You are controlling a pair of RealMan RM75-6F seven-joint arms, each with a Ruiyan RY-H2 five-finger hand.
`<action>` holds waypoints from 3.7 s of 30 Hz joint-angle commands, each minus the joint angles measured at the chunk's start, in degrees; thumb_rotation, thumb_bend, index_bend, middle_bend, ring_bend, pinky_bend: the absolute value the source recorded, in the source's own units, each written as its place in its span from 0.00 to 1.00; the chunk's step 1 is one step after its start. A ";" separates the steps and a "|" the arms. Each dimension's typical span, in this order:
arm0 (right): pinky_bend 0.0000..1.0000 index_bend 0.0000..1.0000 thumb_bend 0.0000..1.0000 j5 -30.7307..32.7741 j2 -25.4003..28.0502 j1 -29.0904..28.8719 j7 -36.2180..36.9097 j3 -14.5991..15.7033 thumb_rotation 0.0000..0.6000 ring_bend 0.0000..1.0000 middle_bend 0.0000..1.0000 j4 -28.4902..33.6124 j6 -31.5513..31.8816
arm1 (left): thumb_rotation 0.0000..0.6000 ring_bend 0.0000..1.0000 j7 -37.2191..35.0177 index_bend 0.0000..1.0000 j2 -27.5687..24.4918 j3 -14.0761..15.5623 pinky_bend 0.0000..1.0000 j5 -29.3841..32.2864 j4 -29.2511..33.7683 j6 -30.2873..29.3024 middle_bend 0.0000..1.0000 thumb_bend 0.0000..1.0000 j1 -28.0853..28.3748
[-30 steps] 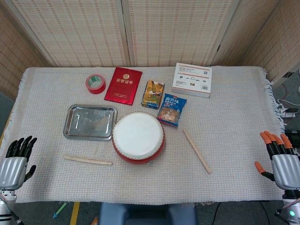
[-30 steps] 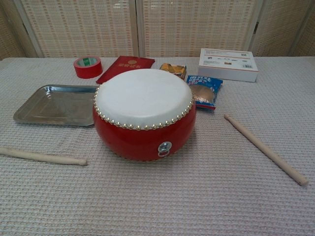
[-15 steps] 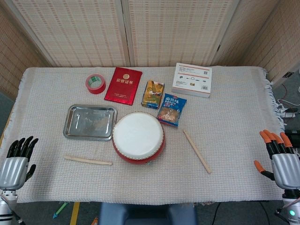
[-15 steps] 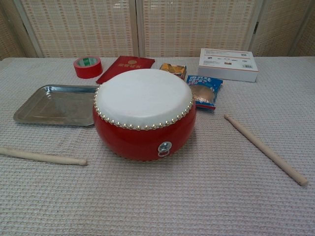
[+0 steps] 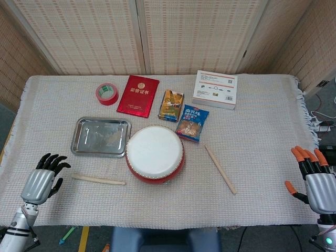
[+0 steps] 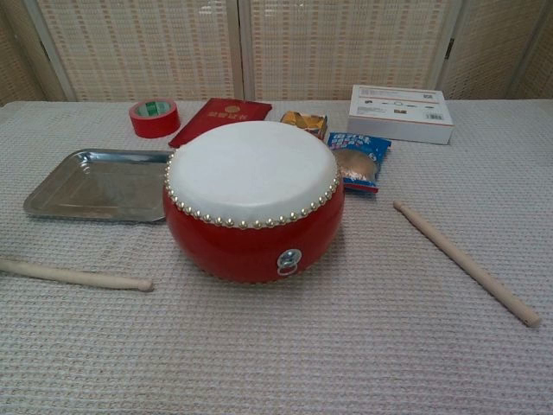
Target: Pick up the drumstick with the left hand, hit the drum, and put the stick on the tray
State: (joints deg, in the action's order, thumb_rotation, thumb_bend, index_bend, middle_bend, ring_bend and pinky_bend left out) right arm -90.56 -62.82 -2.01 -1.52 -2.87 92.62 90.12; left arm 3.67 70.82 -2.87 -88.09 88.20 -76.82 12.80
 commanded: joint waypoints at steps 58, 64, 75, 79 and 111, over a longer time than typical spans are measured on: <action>0.01 0.00 0.26 -1.20 -0.20 1.43 4.02 0.96 1.00 0.00 0.06 -2.16 1.28 | 1.00 0.05 18.27 0.54 21.42 -1.42 0.00 20.39 -3.15 14.55 0.19 0.36 11.16; 0.01 0.00 0.26 -1.16 -0.10 1.45 4.02 0.94 1.00 0.00 0.06 -1.96 1.22 | 1.00 0.06 14.77 0.55 21.39 -1.55 0.00 19.83 -3.20 13.86 0.19 0.36 10.60; 0.01 0.00 0.26 -1.85 0.28 1.56 3.14 1.06 1.00 0.00 0.06 -0.95 1.64 | 1.00 0.09 -12.10 0.58 15.07 -2.48 0.02 14.26 3.46 13.04 0.23 0.37 7.26; 0.01 0.00 0.26 -2.08 0.31 1.64 2.78 1.14 1.00 0.00 0.06 -0.62 1.79 | 1.00 0.10 -28.23 0.59 10.02 -2.84 0.05 11.46 6.51 15.32 0.23 0.39 6.69; 0.01 0.00 0.26 -2.62 0.36 2.32 0.45 1.58 1.00 0.00 0.06 1.40 2.20 | 1.00 0.15 -140.79 0.60 -0.80 15.74 0.12 -19.31 -14.11 12.60 0.28 0.39 21.78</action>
State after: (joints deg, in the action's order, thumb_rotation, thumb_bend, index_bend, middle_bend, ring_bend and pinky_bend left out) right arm -93.18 -62.45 0.31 -1.06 -1.29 94.03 92.32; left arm -132.50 68.81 10.23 -106.65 77.67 -62.81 32.25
